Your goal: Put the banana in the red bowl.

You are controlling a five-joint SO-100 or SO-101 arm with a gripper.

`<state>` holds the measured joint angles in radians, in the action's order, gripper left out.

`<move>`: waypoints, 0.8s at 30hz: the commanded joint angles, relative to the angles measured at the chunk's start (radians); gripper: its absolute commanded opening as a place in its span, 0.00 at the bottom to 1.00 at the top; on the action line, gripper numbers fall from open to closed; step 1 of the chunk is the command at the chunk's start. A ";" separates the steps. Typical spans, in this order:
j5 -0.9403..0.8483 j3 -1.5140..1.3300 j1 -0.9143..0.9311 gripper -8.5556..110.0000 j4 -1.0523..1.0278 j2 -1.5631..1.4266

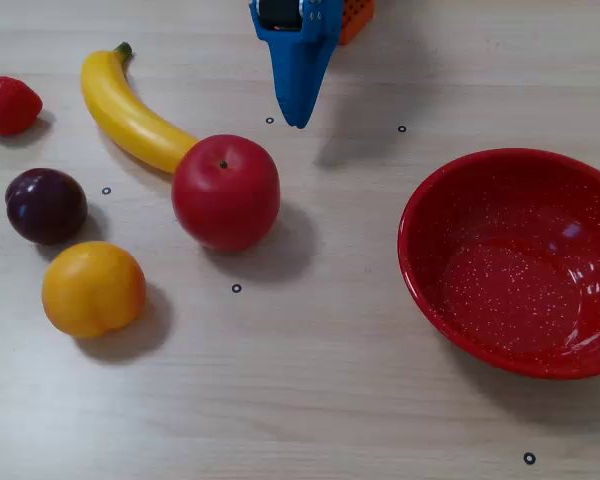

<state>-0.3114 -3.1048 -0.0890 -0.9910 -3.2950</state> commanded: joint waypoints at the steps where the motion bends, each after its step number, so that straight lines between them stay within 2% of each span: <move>1: 0.081 0.049 0.057 0.07 0.035 -0.014; 13: 0.074 0.095 0.032 0.07 0.035 0.040; 24: 0.109 0.629 -0.166 0.07 -0.023 0.588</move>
<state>-0.2362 -2.6170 -0.2194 -0.9910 -2.7458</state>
